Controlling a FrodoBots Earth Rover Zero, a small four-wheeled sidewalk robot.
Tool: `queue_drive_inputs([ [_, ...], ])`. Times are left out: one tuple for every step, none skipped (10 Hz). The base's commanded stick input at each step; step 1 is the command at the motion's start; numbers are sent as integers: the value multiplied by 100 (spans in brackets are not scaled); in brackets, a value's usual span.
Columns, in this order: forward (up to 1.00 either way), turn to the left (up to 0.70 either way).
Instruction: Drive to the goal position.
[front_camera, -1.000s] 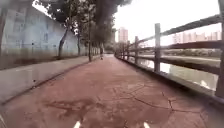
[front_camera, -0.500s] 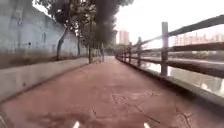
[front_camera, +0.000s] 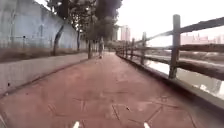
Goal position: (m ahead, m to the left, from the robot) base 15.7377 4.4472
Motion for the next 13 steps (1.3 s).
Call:
queue_drive_inputs([
  [70, 0],
  [70, 0],
  [70, 0],
  [70, 0],
  [70, 0],
  [70, 0],
  [70, 0],
  [70, 0],
  [70, 0],
  [70, 0],
  [70, 0],
  [70, 0],
  [70, 0],
])
